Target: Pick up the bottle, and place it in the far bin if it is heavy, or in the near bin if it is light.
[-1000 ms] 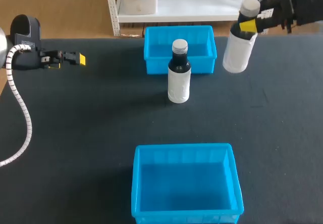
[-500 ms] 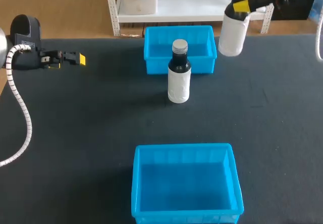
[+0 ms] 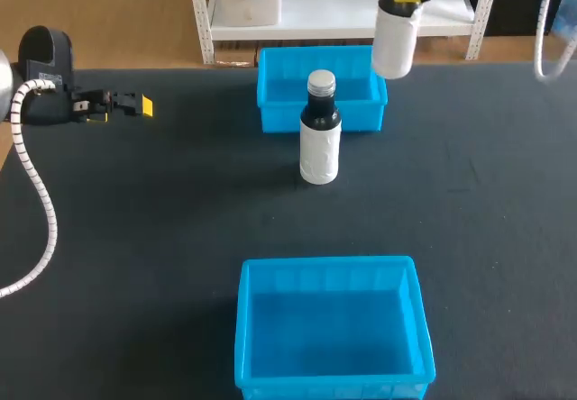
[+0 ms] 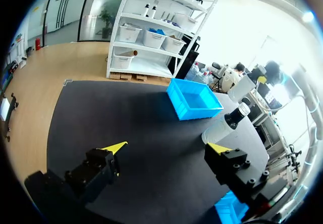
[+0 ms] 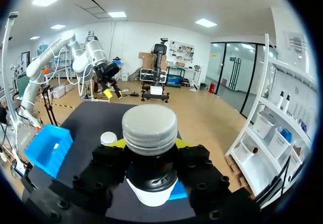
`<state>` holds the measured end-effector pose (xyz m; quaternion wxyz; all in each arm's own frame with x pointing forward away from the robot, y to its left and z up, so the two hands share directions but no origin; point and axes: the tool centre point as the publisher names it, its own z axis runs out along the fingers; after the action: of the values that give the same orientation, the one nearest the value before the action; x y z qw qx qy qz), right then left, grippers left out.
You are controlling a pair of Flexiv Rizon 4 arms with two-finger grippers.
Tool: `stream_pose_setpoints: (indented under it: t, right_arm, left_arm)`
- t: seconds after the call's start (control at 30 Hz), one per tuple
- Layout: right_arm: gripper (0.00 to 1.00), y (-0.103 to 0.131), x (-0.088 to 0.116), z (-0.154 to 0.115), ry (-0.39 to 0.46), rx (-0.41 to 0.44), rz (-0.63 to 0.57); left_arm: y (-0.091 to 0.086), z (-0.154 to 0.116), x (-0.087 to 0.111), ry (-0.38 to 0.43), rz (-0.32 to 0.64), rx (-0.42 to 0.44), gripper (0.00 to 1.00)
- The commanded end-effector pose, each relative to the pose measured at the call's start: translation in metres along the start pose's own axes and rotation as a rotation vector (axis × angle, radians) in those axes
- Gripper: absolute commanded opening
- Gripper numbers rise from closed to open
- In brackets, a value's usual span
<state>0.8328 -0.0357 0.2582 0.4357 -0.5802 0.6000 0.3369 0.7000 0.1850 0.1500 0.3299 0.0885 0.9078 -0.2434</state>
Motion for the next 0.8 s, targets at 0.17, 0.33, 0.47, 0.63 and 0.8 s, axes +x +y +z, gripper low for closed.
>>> stream_pose_setpoints:
  t: [0.17, 0.33, 0.47, 0.63, 0.8]
  right_arm:
    - [0.00, -0.025, 0.001, 0.023, -0.016, -0.098, -0.004]
    - [0.00, -0.032, 0.005, 0.039, -0.018, -0.120, -0.004]
    - [0.00, -0.037, 0.006, 0.053, -0.013, -0.137, -0.009]
    - [0.00, -0.041, 0.003, 0.068, -0.015, -0.156, -0.020]
    - [0.00, -0.043, 0.001, 0.082, -0.019, -0.169, -0.022]
  left_arm:
    - [0.000, 0.000, 0.000, 0.000, 0.000, 0.000, 1.00]
    - [0.000, 0.000, 0.000, 0.000, 0.000, 0.000, 1.00]
    - [0.000, 0.000, 0.000, 0.000, 0.000, 0.000, 1.00]
    - [0.000, 0.000, 0.000, 0.000, 0.000, 0.000, 1.00]
    - [0.000, 0.000, 0.000, 0.000, 0.000, 0.000, 1.00]
